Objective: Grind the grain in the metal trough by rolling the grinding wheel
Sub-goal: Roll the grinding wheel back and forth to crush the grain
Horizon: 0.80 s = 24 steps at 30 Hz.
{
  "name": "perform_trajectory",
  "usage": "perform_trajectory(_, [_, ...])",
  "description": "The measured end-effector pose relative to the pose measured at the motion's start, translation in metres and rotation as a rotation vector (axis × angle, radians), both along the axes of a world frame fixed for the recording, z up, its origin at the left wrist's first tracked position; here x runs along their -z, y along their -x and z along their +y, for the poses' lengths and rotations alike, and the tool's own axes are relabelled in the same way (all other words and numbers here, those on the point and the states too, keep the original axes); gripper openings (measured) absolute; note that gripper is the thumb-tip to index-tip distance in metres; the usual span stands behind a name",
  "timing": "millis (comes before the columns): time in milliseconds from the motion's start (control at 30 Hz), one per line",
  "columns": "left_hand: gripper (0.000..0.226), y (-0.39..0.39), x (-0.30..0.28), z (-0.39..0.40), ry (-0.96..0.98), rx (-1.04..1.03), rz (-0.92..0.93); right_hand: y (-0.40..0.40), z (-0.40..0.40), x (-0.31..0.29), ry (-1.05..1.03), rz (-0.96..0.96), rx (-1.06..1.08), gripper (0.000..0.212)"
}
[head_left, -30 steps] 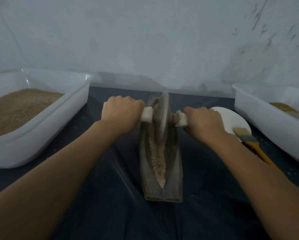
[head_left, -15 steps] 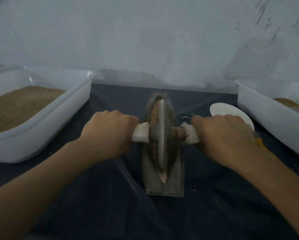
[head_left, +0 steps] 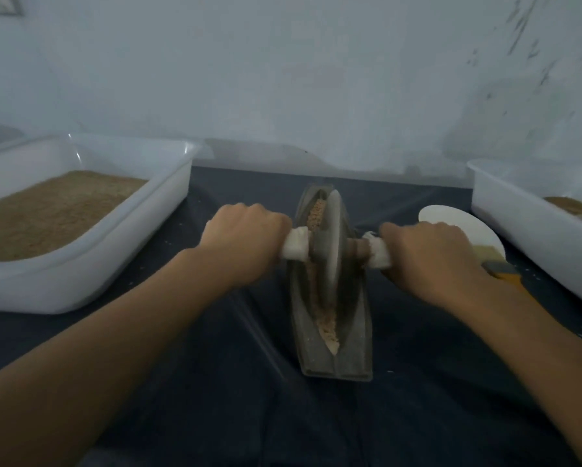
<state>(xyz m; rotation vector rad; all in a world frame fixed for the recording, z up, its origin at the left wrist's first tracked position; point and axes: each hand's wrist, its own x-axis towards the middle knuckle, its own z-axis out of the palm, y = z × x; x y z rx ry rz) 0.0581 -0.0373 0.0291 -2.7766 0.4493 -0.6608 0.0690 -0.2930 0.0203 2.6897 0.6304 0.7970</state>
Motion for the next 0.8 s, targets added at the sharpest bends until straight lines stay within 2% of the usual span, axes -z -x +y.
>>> perform_trajectory(67, [0.047, 0.027, 0.000, 0.005, -0.062, 0.114, -0.107, 0.025, -0.006, -0.003, 0.001, -0.033, -0.056, 0.052])
perform_trajectory(167, [0.056, 0.046, -0.004, 0.012, -0.040, 0.160, -0.172, 0.045, -0.011, -0.007, -0.016, -0.011, -0.060, 0.047])
perform_trajectory(300, [0.040, 0.020, 0.015, 0.011, 0.014, 0.057, -0.126, 0.023, 0.000, -0.009, 0.025, -0.042, -0.007, 0.043])
perform_trajectory(400, [0.033, -0.013, 0.024, 0.010, 0.109, -0.013, -0.073, -0.019, 0.012, -0.009, 0.047, -0.048, 0.052, 0.032])
perform_trajectory(533, [0.025, -0.042, 0.018, 0.003, 0.074, -0.043, -0.126, -0.054, 0.015, -0.003, -0.015, -0.012, 0.102, 0.025])
perform_trajectory(700, [0.025, -0.028, 0.002, -0.007, -0.039, -0.048, -0.109, -0.028, 0.007, 0.008, -0.091, 0.057, 0.107, 0.022])
perform_trajectory(800, [0.032, 0.003, 0.005, 0.002, -0.003, 0.015, -0.066, 0.012, 0.000, 0.000, -0.005, -0.059, 0.001, 0.035])
